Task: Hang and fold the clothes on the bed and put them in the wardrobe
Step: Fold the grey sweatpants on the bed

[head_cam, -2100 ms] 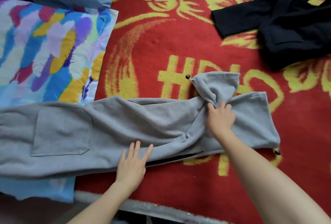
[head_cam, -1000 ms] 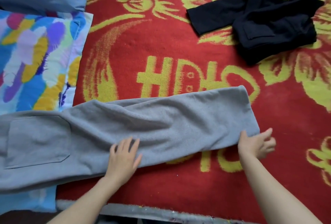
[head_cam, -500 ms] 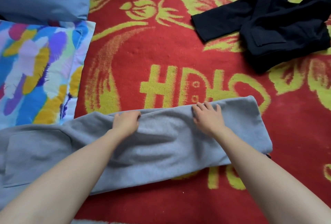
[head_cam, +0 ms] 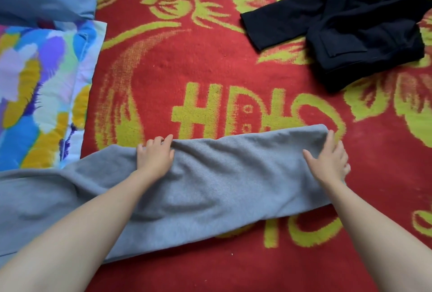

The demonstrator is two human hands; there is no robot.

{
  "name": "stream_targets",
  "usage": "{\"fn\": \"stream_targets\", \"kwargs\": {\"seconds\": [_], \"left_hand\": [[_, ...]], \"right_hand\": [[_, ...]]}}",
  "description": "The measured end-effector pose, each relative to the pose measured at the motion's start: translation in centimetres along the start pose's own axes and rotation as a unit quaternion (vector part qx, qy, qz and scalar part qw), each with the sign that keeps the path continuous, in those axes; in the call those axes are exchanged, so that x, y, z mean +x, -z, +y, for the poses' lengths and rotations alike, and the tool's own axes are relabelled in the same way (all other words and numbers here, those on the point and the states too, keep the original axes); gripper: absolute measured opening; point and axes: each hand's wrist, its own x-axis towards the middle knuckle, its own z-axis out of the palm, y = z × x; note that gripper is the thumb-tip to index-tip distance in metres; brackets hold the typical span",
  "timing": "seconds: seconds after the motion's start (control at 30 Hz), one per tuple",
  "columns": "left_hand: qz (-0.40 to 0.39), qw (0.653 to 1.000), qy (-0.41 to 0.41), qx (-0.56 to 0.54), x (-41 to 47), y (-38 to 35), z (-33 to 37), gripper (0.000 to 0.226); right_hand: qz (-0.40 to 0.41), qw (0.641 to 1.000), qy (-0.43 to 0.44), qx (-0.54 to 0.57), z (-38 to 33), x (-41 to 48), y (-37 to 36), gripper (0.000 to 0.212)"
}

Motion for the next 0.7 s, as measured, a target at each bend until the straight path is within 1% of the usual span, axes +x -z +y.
{"fn": "stream_targets", "kwargs": {"seconds": [0.03,0.07,0.1,0.13,0.17,0.23,0.27,0.3,0.33,0.4,0.47,0.53,0.6,0.67,0.7], "left_hand": [[0.004,1.000,-0.006,0.011,-0.2,-0.1,0.0,0.048],[0.004,1.000,-0.011,0.019,-0.5,-0.2,0.1,0.049],[0.000,1.000,-0.014,0.026,-0.7,-0.1,0.1,0.048],[-0.006,0.999,-0.014,0.031,-0.7,0.0,0.0,0.047],[-0.010,0.999,-0.012,0.033,-0.7,0.2,0.0,0.045],[-0.002,1.000,-0.004,0.007,-0.5,0.7,0.0,0.039],[0.016,1.000,-0.002,-0.020,-0.6,0.9,0.1,0.037],[0.042,0.998,-0.004,-0.049,-0.7,1.0,0.2,0.037],[0.073,0.994,-0.010,-0.074,-0.9,1.0,0.3,0.038],[0.135,0.985,-0.028,-0.108,-1.5,0.8,0.7,0.045],[0.165,0.980,-0.026,-0.112,-2.5,0.1,1.2,0.057],[0.154,0.984,0.001,-0.093,-3.6,-0.9,1.1,0.068],[0.123,0.988,0.054,-0.078,-4.5,-2.1,0.3,0.075],[0.068,0.987,0.121,-0.074,-5.0,-2.9,-1.3,0.079],[0.033,0.987,0.145,-0.067,-5.0,-3.2,-2.2,0.079]], "right_hand": [[-0.025,0.996,-0.047,0.070,0.8,0.4,0.3,0.087],[-0.049,0.989,-0.077,0.115,1.5,0.8,0.5,0.088],[-0.069,0.986,-0.086,0.126,2.0,1.1,0.8,0.086],[-0.081,0.985,-0.085,0.123,2.4,1.3,0.9,0.078],[-0.089,0.985,-0.080,0.125,2.8,1.5,1.2,0.063],[-0.119,0.977,-0.072,0.162,3.1,1.8,1.8,0.028],[-0.126,0.973,-0.065,0.184,3.3,2.0,2.4,0.019],[-0.109,0.973,-0.052,0.199,3.7,2.5,3.1,0.014],[-0.073,0.977,-0.031,0.198,4.1,3.0,3.9,0.013],[-0.004,0.986,-0.004,0.168,5.2,3.7,5.4,0.028],[0.035,0.986,-0.043,0.158,6.2,3.7,6.3,0.037],[0.028,0.989,-0.075,0.122,6.7,3.1,6.1,0.039],[-0.008,0.992,-0.066,0.103,7.1,2.6,5.3,0.039],[-0.045,0.987,-0.034,0.149,6.9,2.2,4.9,0.036],[-0.062,0.982,-0.012,0.180,6.8,1.9,4.8,0.030]]}}
